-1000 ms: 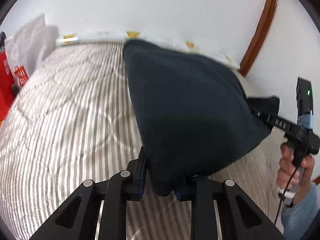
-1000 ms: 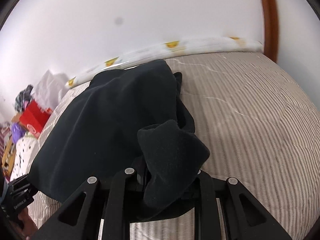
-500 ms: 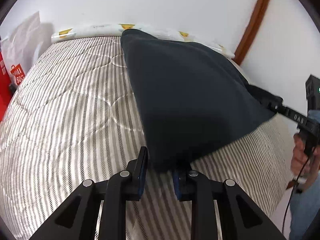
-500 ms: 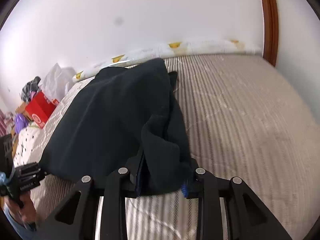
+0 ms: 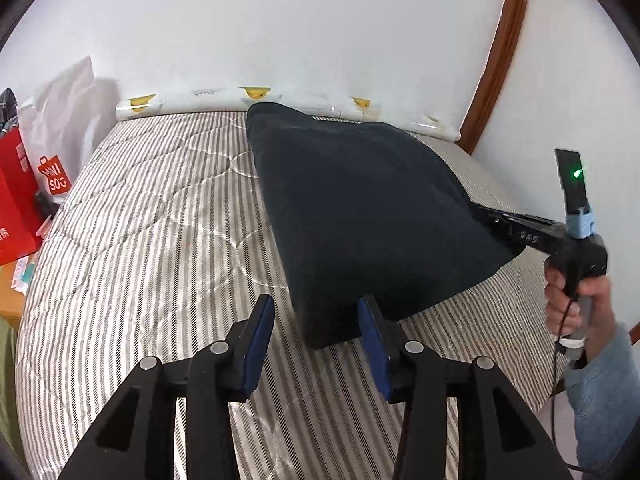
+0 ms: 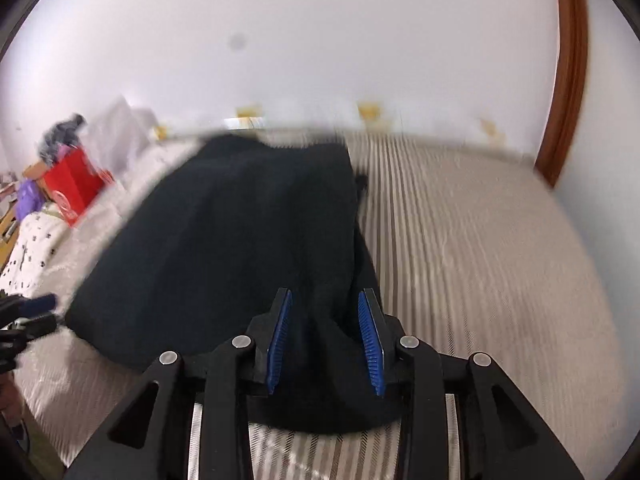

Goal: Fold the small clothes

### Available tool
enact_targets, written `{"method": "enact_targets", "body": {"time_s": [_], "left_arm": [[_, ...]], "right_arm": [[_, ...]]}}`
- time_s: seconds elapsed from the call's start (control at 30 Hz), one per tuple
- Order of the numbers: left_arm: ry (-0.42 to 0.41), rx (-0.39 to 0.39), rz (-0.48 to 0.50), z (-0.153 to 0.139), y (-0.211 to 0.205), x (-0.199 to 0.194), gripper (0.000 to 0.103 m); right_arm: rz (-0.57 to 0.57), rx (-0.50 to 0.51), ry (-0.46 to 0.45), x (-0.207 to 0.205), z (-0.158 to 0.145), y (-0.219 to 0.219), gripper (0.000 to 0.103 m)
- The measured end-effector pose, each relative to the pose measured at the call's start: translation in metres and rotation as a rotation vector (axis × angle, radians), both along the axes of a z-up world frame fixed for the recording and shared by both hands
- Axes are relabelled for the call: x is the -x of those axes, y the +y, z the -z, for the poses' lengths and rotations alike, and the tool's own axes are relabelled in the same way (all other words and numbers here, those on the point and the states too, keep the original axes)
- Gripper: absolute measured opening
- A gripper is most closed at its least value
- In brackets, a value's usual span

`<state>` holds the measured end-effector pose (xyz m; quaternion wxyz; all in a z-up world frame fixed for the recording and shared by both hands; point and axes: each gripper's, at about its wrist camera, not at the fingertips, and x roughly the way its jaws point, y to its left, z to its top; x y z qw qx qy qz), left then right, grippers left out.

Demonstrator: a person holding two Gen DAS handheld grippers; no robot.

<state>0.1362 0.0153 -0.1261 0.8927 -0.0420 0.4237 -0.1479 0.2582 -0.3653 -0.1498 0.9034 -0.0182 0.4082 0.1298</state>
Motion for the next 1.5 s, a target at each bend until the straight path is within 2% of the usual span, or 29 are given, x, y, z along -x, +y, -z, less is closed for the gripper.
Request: {"method": "enact_targets", "body": {"time_s": [0.03, 0.1, 0.13, 0.17, 0.27, 0.33, 0.47, 0.57, 0.63, 0.73, 0.77, 0.83, 0.9, 0.93, 0.97, 1.13, 1.27, 1.33, 1.5], "left_arm": [[0.005, -0.011, 0.001, 0.001, -0.001, -0.002, 0.041], [0.009, -0.019, 0.003, 0.003, -0.002, -0.004, 0.041], [0.009, -0.006, 0.003, 0.003, -0.001, -0.006, 0.041], [0.009, 0.009, 0.004, 0.002, -0.001, -0.007, 0.041], [0.011, 0.053, 0.008, -0.003, -0.005, -0.020, 0.041], [0.003, 0.077, 0.024, -0.005, -0.010, -0.028, 0.042], [0.062, 0.028, 0.000, 0.013, -0.017, -0.042, 0.045], [0.108, 0.026, 0.018, 0.030, -0.013, -0.040, 0.051], [0.109, 0.024, 0.039, 0.030, -0.011, -0.037, 0.052], [0.105, 0.022, 0.047, 0.021, -0.009, -0.042, 0.052], [0.092, 0.018, 0.040, 0.015, -0.008, -0.045, 0.051], [0.063, -0.005, 0.029, 0.003, -0.008, -0.057, 0.051], [0.047, -0.035, 0.015, -0.005, -0.007, -0.072, 0.051], [0.041, -0.047, 0.007, -0.009, -0.007, -0.081, 0.051], [0.040, -0.050, 0.004, -0.010, -0.006, -0.086, 0.051], [0.032, -0.077, -0.002, -0.018, -0.003, -0.113, 0.051], [0.024, -0.077, 0.030, -0.017, 0.001, -0.129, 0.051], [0.030, -0.073, 0.060, -0.012, 0.001, -0.137, 0.051], [0.071, -0.054, 0.121, 0.009, -0.010, -0.145, 0.051]], "right_arm": [[-0.015, -0.006, -0.011, 0.001, 0.000, -0.001, 0.007], [-0.037, -0.125, -0.097, 0.016, -0.013, -0.023, 0.005], [-0.020, -0.210, -0.109, 0.020, -0.018, -0.040, 0.003], [0.007, -0.233, -0.093, 0.018, -0.016, -0.049, 0.003], [0.040, -0.174, -0.013, 0.005, 0.004, -0.048, 0.003], [0.047, -0.147, -0.011, 0.003, 0.007, -0.042, 0.003], [0.068, -0.177, 0.001, 0.006, 0.006, -0.046, 0.003], [0.061, -0.114, 0.012, 0.012, 0.008, -0.044, 0.003], [0.052, -0.056, 0.013, 0.017, 0.004, -0.045, 0.003], [0.029, -0.027, 0.002, 0.018, -0.015, -0.046, 0.006], [0.026, -0.020, -0.009, 0.015, -0.024, -0.044, 0.010], [0.026, -0.007, -0.032, 0.005, -0.037, -0.040, 0.014], [0.011, -0.010, -0.040, -0.015, -0.049, -0.032, 0.026], [-0.003, -0.020, -0.033, -0.030, -0.053, -0.026, 0.038], [-0.017, -0.031, -0.028, -0.042, -0.056, -0.021, 0.043], [-0.047, -0.077, 0.048, -0.106, -0.050, -0.001, 0.043], [-0.041, -0.117, 0.116, -0.152, -0.035, 0.009, 0.043], [-0.032, -0.141, 0.141, -0.166, -0.029, 0.011, 0.043], [-0.013, -0.278, 0.245, -0.209, 0.002, 0.014, 0.043]]}}
